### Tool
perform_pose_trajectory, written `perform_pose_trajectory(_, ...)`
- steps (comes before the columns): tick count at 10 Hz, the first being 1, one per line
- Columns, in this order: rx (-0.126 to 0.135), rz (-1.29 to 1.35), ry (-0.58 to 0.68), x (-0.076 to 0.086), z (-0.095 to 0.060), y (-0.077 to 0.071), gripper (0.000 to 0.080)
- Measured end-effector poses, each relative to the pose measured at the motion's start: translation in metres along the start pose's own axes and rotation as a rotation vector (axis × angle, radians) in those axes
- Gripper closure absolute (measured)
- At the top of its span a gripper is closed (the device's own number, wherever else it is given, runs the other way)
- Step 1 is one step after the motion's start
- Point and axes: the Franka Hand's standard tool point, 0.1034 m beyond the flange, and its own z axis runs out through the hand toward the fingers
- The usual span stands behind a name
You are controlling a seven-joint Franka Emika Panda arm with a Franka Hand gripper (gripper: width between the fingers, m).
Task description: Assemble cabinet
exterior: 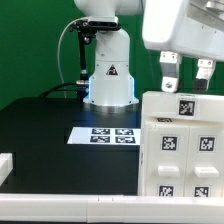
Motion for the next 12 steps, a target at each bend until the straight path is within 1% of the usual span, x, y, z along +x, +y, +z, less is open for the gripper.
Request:
perform_pose_trajectory(1, 0.004, -0.009, 0.003, 0.002, -0.001, -0.006, 0.0002)
perform_pose_trajectory(2, 0.006, -0.004, -0.001, 0.0, 0.001, -0.005, 0.0002)
perform_pose_trajectory(5, 0.015, 0.009, -0.011, -0.003, 0.009, -0.01, 0.0002)
perform_pose_trajectory(6, 0.017, 0.01, -0.015, -0.004, 0.013, -0.01, 0.0002)
perform_pose_trajectory(8, 0.021, 0.025, -0.027, -0.012, 0.021, -0.004, 0.0002)
perform_pose_trajectory(9, 0.014, 0.041, -0.021, -0.012, 0.022, -0.002, 0.0002)
perform_pose_trajectory(10, 0.013, 0.061, -0.021, -0.012, 0.022, -0.002, 0.0002)
perform_pose_trajectory(11, 0.014, 0.073, -0.021, -0.012, 0.022, -0.002, 0.0104)
perform_pose_trajectory(12, 0.014, 0.186, -0.021, -0.012, 0.022, -0.002, 0.025)
